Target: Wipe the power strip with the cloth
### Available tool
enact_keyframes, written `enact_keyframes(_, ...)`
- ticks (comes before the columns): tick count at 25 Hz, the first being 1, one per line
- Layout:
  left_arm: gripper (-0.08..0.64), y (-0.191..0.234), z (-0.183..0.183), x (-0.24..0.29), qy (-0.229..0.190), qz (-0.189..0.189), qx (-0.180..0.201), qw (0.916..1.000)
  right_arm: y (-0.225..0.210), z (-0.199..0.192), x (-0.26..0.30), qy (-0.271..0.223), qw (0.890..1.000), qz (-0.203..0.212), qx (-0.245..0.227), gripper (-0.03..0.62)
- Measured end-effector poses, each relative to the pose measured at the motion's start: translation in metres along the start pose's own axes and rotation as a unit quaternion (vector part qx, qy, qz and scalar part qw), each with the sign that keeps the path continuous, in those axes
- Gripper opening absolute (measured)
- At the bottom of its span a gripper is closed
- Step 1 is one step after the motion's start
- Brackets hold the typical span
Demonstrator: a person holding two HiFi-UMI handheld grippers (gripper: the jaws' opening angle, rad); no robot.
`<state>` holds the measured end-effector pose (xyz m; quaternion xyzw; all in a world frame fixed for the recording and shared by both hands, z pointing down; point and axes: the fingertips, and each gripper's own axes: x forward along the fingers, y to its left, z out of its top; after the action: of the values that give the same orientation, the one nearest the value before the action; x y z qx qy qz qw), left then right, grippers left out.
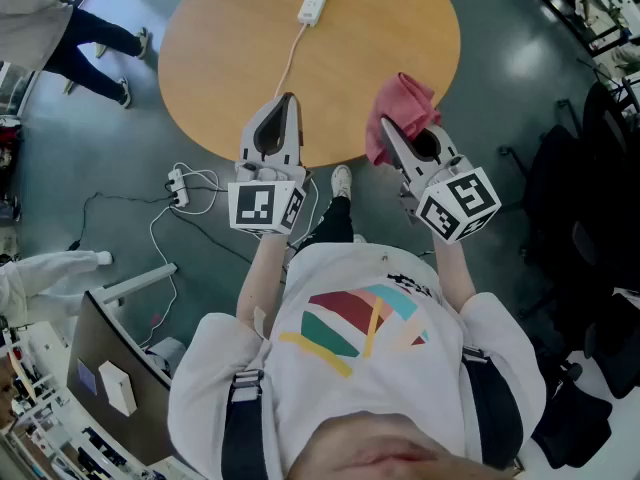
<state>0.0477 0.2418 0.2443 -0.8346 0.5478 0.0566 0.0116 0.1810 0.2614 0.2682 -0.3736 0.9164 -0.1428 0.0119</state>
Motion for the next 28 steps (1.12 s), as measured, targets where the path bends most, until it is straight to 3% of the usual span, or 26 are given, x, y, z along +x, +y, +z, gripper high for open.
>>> enact_keyframes(12,0.035,0.144,-0.077,0.157,0.079,0.016,-0.028,0.9963,-0.105,0.024,0.170,0.051,0.999,-0.017,-0.010,0.038)
enact_keyframes(16,0.040,0.163,-0.112,0.196,0.111,0.002,-0.026,0.9935,-0.130,0.012,0.209,0.085,0.996,0.006,-0.017,0.039)
enact_keyframes(20,0.091,0.180,-0.177,0.234,0.172,-0.008,-0.012,0.9850,-0.162,0.001,0.251,0.129,0.989,0.056,-0.040,0.040)
enact_keyframes(22,0.091,0.193,-0.211,0.257,0.219,-0.010,-0.006,0.9756,-0.177,-0.003,0.282,0.156,0.981,0.098,-0.059,0.039)
enact_keyframes(24,0.091,0.200,-0.240,0.272,0.268,-0.013,0.002,0.9632,-0.188,-0.011,0.312,0.194,0.966,0.154,-0.075,0.039)
enact_keyframes(28,0.091,0.214,-0.278,0.291,0.337,-0.004,0.008,0.9413,-0.199,-0.034,0.374,0.282,0.916,0.264,-0.110,0.040)
